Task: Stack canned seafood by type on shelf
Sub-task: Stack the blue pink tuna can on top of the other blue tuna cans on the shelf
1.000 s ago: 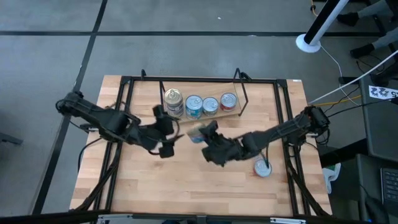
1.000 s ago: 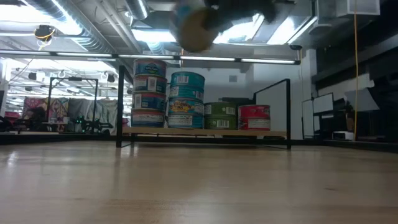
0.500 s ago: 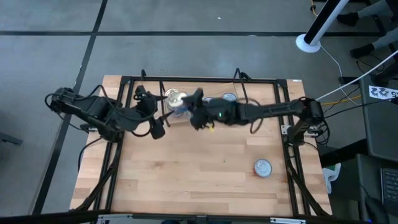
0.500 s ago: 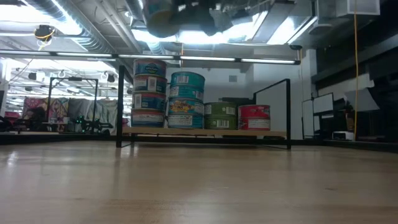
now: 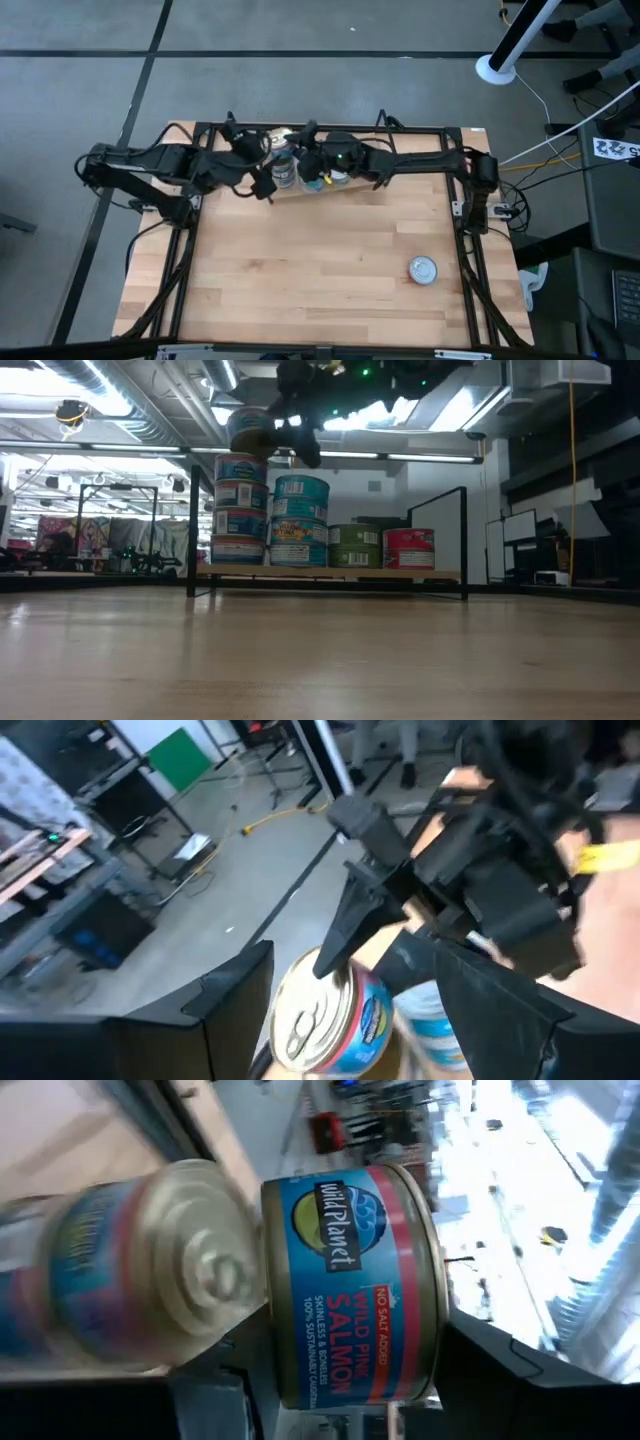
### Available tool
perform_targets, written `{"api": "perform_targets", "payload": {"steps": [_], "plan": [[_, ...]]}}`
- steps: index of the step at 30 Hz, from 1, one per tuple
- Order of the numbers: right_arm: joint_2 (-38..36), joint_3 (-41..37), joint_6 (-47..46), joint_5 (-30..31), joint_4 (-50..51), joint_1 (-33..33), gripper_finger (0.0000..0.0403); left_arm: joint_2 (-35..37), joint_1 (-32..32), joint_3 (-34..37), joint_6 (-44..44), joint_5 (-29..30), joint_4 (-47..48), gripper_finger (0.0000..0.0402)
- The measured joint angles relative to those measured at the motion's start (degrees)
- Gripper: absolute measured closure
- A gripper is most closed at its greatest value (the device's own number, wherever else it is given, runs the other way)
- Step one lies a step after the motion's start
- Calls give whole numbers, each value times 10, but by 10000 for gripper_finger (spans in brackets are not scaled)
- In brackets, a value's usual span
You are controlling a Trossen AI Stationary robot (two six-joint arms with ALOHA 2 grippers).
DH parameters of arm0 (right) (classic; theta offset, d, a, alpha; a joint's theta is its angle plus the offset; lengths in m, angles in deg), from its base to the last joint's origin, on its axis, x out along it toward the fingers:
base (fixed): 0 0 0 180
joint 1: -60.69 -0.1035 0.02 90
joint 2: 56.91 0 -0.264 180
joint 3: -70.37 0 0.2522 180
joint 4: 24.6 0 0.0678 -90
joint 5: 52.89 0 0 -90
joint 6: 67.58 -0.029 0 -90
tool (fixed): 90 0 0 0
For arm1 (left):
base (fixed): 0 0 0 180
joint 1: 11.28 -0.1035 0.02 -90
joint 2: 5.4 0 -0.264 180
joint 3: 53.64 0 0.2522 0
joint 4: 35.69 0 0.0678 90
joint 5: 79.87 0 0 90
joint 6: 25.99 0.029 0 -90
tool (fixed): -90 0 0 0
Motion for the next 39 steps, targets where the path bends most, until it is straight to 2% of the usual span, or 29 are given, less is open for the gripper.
{"api": "perform_targets", "payload": {"steps": [5, 18, 23, 39], "plan": [[19, 0, 2, -6, -52, 9, 201, -1, -34, 32, 7, -1, 1, 130], [44, 1, 6, -19, -60, 9, 201, -1, -100, 93, 6, -2, -7, 130], [44, 1, 3, -20, -58, 9, 200, -1, -107, 113, 6, -6, -6, 130], [46, 0, -37, -13, -68, 8, 200, -1, -107, 113, 6, -24, -8, 130]]}}
